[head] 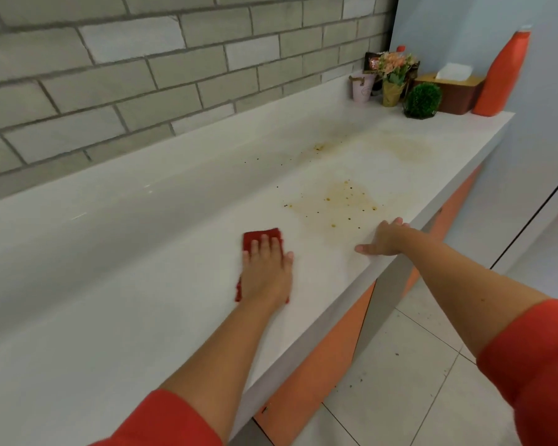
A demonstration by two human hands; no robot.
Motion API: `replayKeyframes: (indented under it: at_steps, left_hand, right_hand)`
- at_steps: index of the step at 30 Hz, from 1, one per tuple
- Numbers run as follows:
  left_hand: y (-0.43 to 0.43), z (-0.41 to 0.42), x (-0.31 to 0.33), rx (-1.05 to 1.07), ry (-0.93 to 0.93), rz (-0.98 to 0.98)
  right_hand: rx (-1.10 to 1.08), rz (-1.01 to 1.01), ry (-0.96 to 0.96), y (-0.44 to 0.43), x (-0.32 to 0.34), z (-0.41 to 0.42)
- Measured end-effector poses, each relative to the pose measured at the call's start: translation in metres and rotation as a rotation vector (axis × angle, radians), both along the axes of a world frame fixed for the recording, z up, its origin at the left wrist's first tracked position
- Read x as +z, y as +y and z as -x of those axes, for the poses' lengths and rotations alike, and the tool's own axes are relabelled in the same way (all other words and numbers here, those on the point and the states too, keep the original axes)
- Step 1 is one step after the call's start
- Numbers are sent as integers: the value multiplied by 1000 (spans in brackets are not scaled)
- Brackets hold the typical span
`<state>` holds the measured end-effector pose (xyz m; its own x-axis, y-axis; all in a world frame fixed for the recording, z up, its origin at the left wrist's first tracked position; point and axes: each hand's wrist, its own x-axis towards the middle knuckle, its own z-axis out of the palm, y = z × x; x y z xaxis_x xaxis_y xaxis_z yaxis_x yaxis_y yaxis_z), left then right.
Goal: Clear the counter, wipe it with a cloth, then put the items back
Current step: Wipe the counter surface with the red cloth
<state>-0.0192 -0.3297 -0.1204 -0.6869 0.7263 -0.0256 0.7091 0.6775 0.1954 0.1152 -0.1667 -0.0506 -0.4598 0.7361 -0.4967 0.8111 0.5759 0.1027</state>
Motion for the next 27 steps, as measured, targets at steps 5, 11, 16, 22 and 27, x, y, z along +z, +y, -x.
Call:
replayKeyframes:
  at_steps: [5, 11, 16, 22, 27]
  left_hand:
    - [-9, -53, 7, -384, -70, -35]
    - [-49, 6, 4, -112, -22, -31]
    - [7, 20, 3, 176, -10, 7]
    - [63, -62, 4, -53, -38, -4]
    - [14, -82, 1, 9, -41, -51]
  right_hand:
    - [37, 22, -3, 6, 1, -1]
    - [136, 3, 85, 21, -5, -16]
    - [140, -3, 231, 48, -14, -17]
    - [226, -59, 303, 63, -13, -16]
    - [295, -82, 308, 76, -15, -21]
